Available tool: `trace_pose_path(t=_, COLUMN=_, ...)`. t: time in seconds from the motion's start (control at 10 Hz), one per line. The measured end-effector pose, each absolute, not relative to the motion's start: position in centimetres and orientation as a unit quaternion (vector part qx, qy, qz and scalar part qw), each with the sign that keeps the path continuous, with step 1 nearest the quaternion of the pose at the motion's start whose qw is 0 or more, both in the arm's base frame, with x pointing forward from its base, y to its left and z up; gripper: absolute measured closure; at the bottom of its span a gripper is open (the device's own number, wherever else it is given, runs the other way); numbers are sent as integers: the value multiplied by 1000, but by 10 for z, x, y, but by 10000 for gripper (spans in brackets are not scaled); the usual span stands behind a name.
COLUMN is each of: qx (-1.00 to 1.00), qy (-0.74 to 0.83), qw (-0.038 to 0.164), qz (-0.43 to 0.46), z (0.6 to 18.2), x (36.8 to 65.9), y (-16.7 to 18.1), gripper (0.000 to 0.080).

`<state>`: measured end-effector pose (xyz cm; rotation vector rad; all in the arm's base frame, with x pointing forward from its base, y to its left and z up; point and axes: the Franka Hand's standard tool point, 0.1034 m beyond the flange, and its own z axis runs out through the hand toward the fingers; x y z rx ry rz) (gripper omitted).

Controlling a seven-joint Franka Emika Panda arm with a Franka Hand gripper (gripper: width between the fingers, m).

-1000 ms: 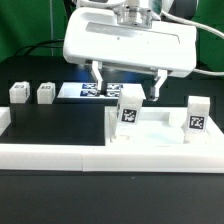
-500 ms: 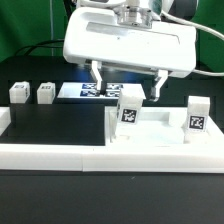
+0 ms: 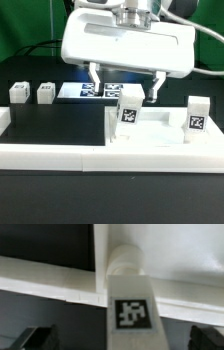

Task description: Assemble square table

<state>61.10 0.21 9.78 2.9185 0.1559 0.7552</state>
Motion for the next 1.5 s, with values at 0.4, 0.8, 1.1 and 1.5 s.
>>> trace_pose_path(t=0.4, qx=994, qy=40, qw=44, qz=94, z=91, x=618, y=4, gripper=151)
trace_pose_path(t=0.8, qx=999, qy=32, qw=36, qz=-3, z=92, x=621, y=3, gripper=151)
trace_pose_path(t=1.1, qx=999, qy=31, qw=37, qz=0, z=91, x=622, y=0, gripper=151)
trace_pose_path(t=1.5, qx=999, qy=2, qw=37, qz=9, z=92, x=625, y=0, gripper=402)
